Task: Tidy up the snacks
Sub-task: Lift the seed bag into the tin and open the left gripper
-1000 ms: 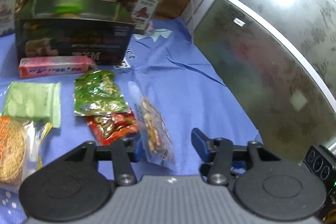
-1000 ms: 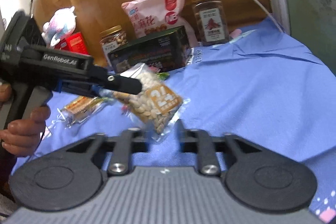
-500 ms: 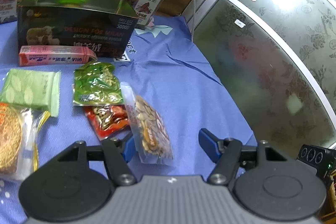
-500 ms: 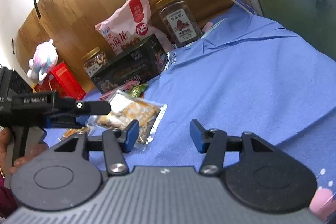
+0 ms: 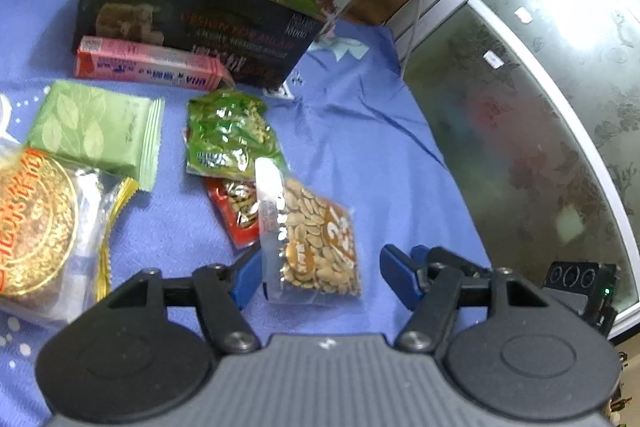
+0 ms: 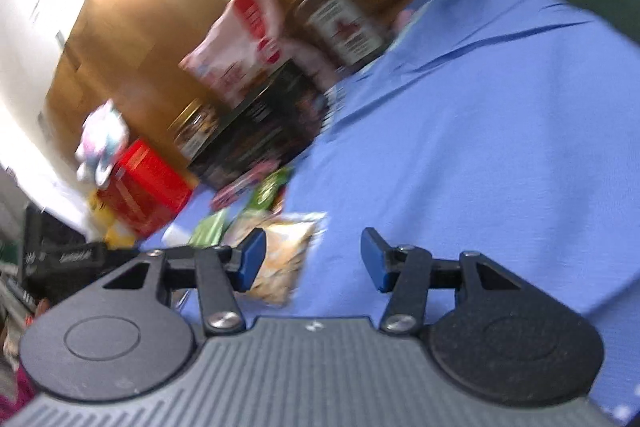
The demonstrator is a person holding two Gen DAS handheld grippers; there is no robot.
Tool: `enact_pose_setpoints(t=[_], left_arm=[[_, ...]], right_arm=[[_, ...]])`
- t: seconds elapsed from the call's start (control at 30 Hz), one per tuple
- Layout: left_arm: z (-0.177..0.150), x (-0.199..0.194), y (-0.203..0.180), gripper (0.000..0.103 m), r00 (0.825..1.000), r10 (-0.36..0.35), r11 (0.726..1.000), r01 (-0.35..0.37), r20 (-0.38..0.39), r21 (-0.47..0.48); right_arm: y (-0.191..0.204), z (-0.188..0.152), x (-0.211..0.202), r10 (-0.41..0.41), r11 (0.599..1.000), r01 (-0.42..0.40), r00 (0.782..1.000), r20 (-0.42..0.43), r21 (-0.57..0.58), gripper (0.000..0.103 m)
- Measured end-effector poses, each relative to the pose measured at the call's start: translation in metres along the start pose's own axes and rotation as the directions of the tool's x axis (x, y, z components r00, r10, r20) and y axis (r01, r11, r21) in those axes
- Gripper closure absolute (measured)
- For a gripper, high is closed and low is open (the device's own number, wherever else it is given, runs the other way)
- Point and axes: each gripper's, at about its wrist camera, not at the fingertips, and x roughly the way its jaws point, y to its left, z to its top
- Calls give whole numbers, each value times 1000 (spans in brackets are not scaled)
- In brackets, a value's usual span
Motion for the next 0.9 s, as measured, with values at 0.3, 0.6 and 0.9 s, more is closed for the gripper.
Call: enact_pose_setpoints(t=[0.3, 0.6, 0.9], left_arm=[[5, 18, 5, 52, 997, -68, 997, 67, -45, -26], [1, 33, 14, 90, 979, -185, 976, 174, -80, -128], [4, -4, 20, 90, 953, -303, 948, 300, -10, -104]], right_arm=[[59, -31, 36, -80, 929, 60, 996, -40, -366, 32], [73, -46, 51, -186, 829, 169, 982, 21, -534, 21], [33, -17, 30, 173, 965, -179, 984, -43, -191, 22]])
